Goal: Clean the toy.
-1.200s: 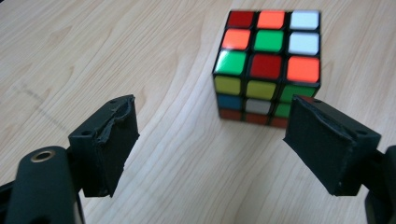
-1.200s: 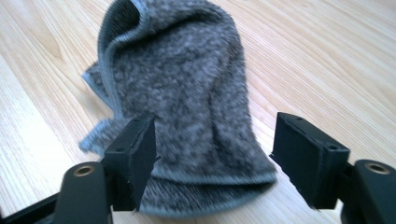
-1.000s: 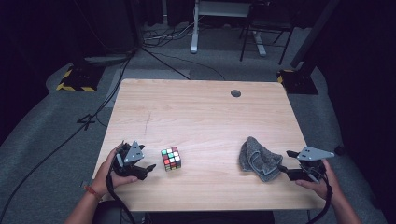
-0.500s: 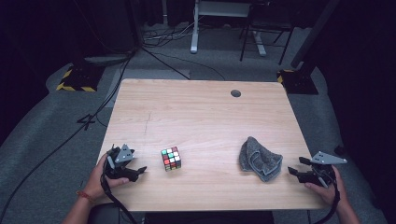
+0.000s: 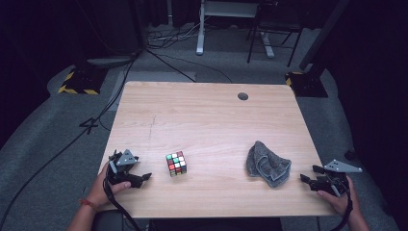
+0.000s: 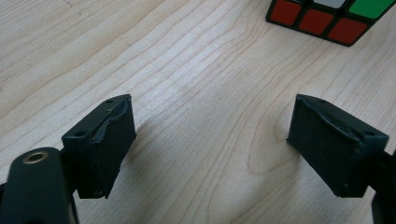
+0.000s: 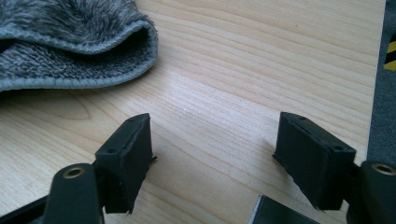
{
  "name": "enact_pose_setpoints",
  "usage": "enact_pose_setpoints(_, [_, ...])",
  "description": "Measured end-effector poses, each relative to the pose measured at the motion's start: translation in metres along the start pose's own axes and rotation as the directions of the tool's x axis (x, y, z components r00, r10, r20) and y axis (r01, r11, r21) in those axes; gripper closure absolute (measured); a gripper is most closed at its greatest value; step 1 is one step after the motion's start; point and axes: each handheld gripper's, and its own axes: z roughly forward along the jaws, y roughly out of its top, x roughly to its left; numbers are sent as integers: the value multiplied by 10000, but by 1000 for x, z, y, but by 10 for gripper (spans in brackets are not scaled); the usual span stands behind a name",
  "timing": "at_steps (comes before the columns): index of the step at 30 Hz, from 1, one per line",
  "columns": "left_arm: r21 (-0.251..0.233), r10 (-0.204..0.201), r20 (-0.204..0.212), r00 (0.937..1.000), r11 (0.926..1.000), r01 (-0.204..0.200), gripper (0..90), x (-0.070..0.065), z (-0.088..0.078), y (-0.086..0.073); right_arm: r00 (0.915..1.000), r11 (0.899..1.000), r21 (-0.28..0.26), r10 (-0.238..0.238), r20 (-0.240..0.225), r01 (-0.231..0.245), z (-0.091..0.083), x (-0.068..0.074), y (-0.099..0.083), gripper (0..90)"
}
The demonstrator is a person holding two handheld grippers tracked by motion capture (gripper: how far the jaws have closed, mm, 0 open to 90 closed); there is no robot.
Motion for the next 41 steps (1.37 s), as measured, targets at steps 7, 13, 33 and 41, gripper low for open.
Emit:
enact_pose_setpoints(7, [7, -59, -80, 10000, 10000, 59, 152, -1, 0, 0, 10000, 10000, -8, -7, 46, 7, 0, 0, 0, 276])
enact_pose_setpoints(13, [13, -82, -142, 9999, 10000, 82, 152, -1, -1, 0, 9999, 10000, -3, 28, 99, -27, 0, 0, 0, 273])
enact_pose_setpoints(33, [9, -102, -160, 9998, 9999, 102, 152, -1, -1, 0, 9999, 10000, -16, 37, 119, -37, 0, 0, 0, 272])
enact_pose_setpoints(41, [8, -107, -163, 9998, 9999, 107, 152, -1, -1, 0, 9999, 10000, -6, 19, 117, -19, 1, 0, 0, 271])
